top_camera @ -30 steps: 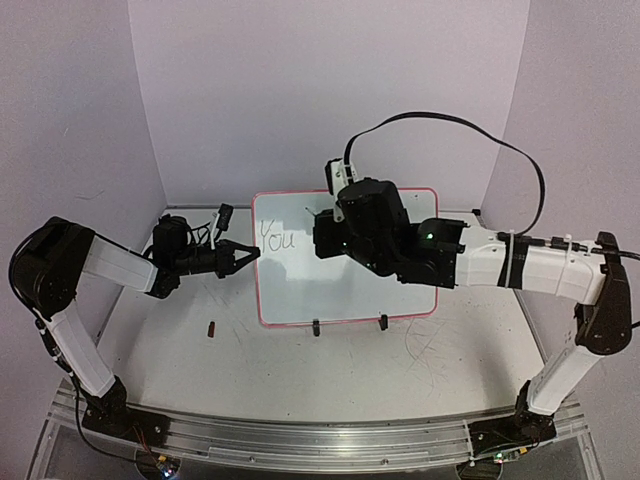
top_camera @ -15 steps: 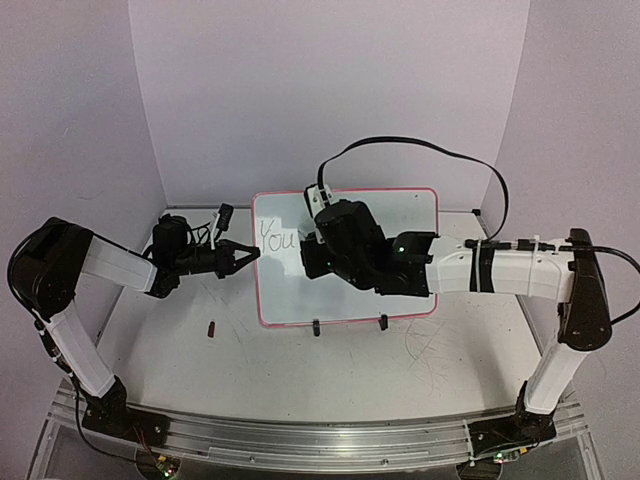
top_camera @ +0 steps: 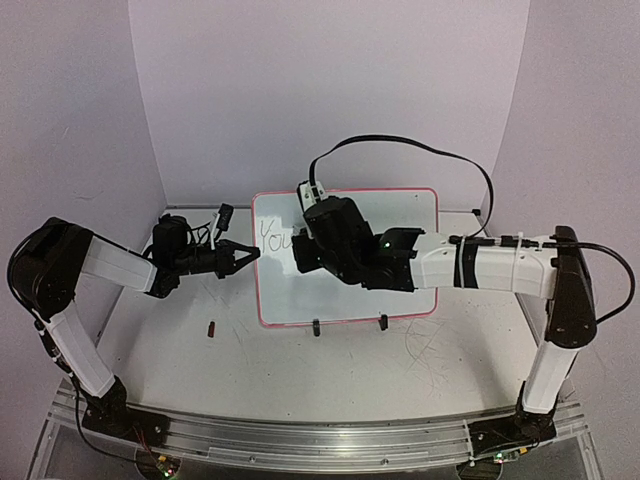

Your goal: Write a sentence on the whiteboard

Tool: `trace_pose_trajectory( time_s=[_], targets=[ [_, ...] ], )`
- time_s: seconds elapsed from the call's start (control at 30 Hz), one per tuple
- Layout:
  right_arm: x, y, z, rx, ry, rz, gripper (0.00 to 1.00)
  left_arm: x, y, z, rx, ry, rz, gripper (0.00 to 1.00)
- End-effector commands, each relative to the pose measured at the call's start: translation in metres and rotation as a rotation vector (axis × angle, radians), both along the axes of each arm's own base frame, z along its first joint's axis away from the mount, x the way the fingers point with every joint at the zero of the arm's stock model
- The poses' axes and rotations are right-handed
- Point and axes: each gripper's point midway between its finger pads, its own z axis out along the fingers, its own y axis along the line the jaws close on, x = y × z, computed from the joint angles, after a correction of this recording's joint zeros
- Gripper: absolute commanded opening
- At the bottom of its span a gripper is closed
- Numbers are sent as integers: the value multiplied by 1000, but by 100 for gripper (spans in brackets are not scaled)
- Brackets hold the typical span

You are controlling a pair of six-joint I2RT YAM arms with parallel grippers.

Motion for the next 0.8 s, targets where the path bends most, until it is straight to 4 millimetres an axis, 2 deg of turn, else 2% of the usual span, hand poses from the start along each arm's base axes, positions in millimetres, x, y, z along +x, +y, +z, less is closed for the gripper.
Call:
trace_pose_trajectory(
  time_s=[0.0,0.2,0.53,0.77],
  targets=[
    [11,1,17,46,-24,-36,0,5,1,5,38,-69,34,0],
    [17,-3,9,37,-5,-62,0,6,0,6,38,-71,34,0],
    [19,3,2,29,13,-45,0,7,0,5,40,-67,36,0],
    [21,1,-1,17,14,-59,0,7,0,4,40,-66,35,0]
  ],
)
